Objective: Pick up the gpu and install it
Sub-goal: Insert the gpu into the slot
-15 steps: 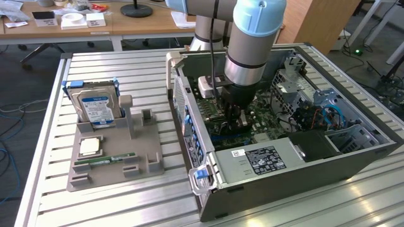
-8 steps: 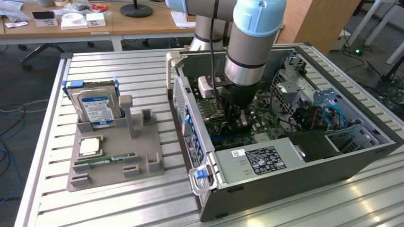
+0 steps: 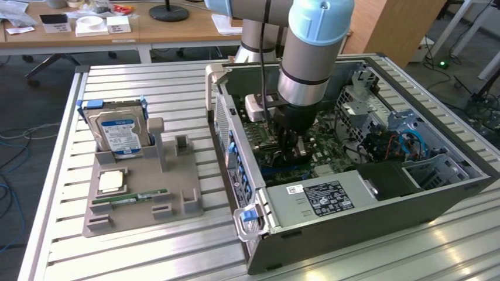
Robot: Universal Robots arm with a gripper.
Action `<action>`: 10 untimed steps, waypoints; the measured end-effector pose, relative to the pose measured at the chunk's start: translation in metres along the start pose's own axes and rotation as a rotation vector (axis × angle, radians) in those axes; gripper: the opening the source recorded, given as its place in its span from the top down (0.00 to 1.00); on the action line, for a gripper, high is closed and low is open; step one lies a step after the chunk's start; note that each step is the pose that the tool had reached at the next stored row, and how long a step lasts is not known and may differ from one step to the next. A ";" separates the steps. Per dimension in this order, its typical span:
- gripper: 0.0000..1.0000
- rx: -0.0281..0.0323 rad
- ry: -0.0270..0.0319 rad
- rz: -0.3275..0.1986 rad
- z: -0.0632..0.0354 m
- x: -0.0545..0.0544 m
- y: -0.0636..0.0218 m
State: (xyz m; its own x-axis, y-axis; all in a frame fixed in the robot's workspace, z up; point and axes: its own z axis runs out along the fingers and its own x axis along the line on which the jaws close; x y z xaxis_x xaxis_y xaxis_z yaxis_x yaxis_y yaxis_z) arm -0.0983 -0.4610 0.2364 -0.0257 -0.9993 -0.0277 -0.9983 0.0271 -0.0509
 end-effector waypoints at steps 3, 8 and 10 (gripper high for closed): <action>0.67 0.0000 0.0009 0.000 -0.0003 0.000 0.0000; 0.49 -0.0002 0.0011 0.000 -0.0004 0.000 -0.0001; 0.43 -0.0002 0.0011 0.000 -0.0004 0.000 0.0000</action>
State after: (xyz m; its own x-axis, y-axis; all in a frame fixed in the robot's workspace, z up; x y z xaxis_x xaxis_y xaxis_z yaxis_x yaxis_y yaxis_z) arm -0.0983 -0.4611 0.2368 -0.0256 -0.9993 -0.0265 -0.9983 0.0269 -0.0507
